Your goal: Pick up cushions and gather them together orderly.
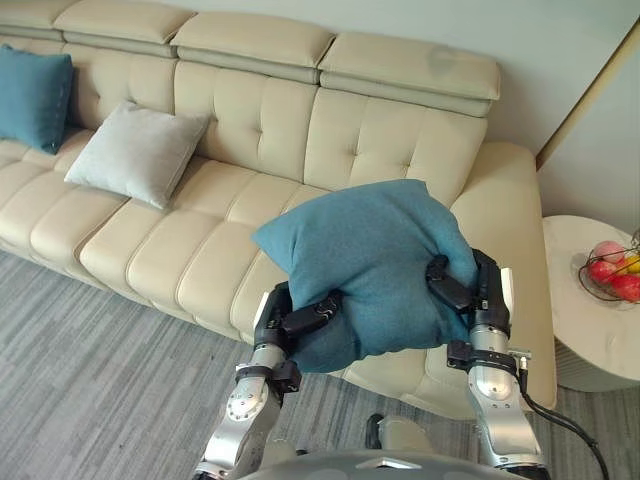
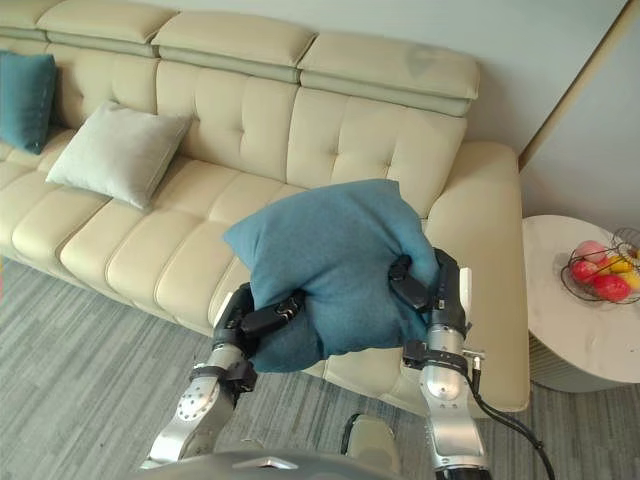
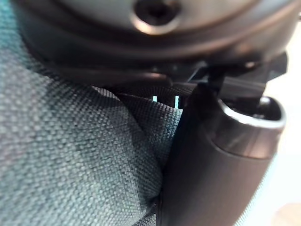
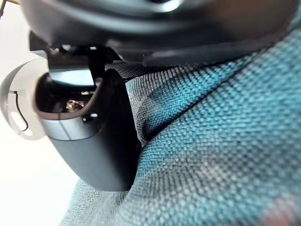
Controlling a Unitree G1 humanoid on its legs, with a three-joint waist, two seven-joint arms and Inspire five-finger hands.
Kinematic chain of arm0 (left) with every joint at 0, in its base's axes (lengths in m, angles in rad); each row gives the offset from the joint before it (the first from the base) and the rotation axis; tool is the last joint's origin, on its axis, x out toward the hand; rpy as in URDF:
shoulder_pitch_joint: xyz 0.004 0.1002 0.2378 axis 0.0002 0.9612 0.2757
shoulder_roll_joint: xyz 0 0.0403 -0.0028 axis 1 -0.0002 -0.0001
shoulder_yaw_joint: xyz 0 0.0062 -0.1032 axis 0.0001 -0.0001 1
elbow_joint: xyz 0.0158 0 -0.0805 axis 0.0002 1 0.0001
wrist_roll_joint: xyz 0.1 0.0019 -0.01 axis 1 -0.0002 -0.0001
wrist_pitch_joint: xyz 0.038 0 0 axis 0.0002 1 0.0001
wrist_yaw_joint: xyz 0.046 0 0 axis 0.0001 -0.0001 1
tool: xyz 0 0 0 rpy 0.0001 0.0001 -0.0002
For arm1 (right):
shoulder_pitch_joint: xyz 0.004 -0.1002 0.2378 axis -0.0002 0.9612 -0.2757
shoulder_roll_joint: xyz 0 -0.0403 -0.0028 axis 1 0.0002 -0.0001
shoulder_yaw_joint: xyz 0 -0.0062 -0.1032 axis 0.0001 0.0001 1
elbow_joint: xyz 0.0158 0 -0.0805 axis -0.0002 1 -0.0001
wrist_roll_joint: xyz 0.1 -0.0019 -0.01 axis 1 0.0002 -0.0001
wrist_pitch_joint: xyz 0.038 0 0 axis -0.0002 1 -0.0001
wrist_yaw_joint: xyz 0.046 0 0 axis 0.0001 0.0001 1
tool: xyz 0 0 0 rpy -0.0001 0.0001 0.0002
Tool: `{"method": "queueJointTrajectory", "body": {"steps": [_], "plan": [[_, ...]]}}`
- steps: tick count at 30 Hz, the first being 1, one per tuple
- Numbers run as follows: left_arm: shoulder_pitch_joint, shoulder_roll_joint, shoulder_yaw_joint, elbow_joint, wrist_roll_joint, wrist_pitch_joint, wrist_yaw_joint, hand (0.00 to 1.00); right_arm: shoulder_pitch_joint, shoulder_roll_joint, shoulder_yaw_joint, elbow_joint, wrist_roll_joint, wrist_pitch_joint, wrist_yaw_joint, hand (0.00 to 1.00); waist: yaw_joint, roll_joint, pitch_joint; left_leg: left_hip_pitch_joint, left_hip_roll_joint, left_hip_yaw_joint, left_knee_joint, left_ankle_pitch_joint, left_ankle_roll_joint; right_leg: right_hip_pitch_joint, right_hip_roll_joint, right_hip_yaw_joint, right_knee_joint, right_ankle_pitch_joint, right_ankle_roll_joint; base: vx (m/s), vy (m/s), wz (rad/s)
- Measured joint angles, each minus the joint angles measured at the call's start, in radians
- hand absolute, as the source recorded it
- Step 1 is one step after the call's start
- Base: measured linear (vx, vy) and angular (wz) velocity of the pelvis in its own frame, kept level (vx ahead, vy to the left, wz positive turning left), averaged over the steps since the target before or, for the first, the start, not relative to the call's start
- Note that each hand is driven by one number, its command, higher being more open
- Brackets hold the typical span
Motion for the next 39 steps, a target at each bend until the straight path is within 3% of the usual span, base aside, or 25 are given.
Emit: {"method": "queueJointTrajectory", "body": {"steps": [2,3,4,5,6,7,9,14,22,35,39], "plan": [[0.002,-0.010,-0.001,-0.001,0.000,-0.002,-0.011,0.00,0.001,0.018,-0.015,-0.013,0.001,0.000,-0.001,0.00,0.020,0.006,-0.001,-0.066,0.031,-0.033,-0.033,-0.095,0.003,0.005,-0.006,0.035,-0.002,0.000,0.000,0.08,0.132,-0.46],[0.001,-0.011,-0.001,-0.001,0.000,-0.003,-0.011,0.00,-0.001,0.020,-0.016,-0.013,0.001,0.000,0.000,0.00,0.028,0.006,0.000,-0.077,0.031,-0.074,-0.137,-0.103,0.001,0.005,-0.011,0.054,0.000,-0.004,0.006,0.13,0.270,-0.46],[0.002,-0.011,-0.001,-0.001,0.000,-0.003,-0.011,0.00,-0.001,0.020,-0.016,-0.013,0.001,0.000,0.000,0.00,0.028,0.006,0.000,-0.076,0.029,-0.091,-0.183,-0.097,0.001,0.004,-0.011,0.060,0.004,-0.008,0.012,0.13,0.329,-0.44],[0.004,-0.010,-0.001,-0.002,0.000,-0.003,-0.011,0.00,-0.001,0.018,-0.016,-0.016,0.000,0.000,0.000,0.00,0.027,0.023,-0.001,-0.052,0.021,-0.170,-0.354,-0.063,-0.001,-0.004,-0.007,0.086,0.020,-0.029,0.047,0.13,0.337,-0.59],[0.008,0.000,0.005,0.002,0.000,0.000,-0.008,0.00,-0.007,0.032,-0.011,-0.006,0.000,0.008,0.003,0.00,0.027,0.015,0.009,-0.017,0.001,-0.184,-0.411,0.006,-0.036,-0.010,-0.020,0.131,0.051,-0.053,0.085,0.11,0.296,-0.54],[0.009,0.004,0.005,0.001,0.001,0.000,-0.008,0.00,-0.004,0.041,-0.010,-0.006,-0.002,0.008,0.003,0.00,0.022,0.006,0.010,-0.016,-0.009,-0.182,-0.408,0.006,-0.035,-0.014,-0.030,0.137,0.054,-0.053,0.085,0.10,0.222,-0.41],[0.001,0.009,0.005,-0.003,0.000,0.000,-0.003,0.00,-0.013,0.054,-0.011,-0.006,-0.003,0.009,-0.001,0.00,0.023,-0.024,0.023,-0.047,-0.052,-0.185,-0.327,-0.016,-0.020,-0.045,-0.077,0.192,0.084,-0.079,0.125,0.11,0.233,-0.38],[0.014,0.020,0.005,-0.013,0.000,-0.001,-0.001,0.00,-0.011,0.063,-0.010,-0.006,-0.011,0.014,0.012,0.00,0.027,-0.026,0.023,-0.009,-0.082,-0.142,-0.331,-0.053,0.015,-0.075,-0.100,0.281,0.098,-0.075,0.129,0.07,0.142,-0.52],[0.038,0.025,0.004,-0.021,0.003,0.008,-0.003,0.00,-0.014,0.056,-0.010,0.063,-0.011,0.014,0.017,0.00,0.012,-0.038,0.013,0.032,-0.078,-0.076,-0.420,-0.053,0.024,-0.117,-0.089,0.372,0.025,-0.004,0.147,-0.03,0.035,-0.47],[0.038,0.025,0.007,-0.021,0.050,0.019,0.002,0.00,-0.031,0.046,-0.010,0.139,-0.032,0.014,0.021,0.00,0.008,-0.054,-0.049,0.059,-0.094,-0.110,-0.542,0.035,0.030,-0.102,-0.095,0.326,-0.033,0.046,0.133,-0.03,-0.024,0.05],[-0.020,0.036,0.014,-0.020,0.086,0.019,0.033,0.00,-0.122,0.025,0.005,0.215,-0.032,0.014,0.007,0.00,0.007,-0.059,-0.037,-0.028,-0.089,-0.106,-0.557,0.063,0.013,-0.199,-0.090,0.321,-0.030,0.078,0.122,-0.13,-0.020,-0.02]]}}
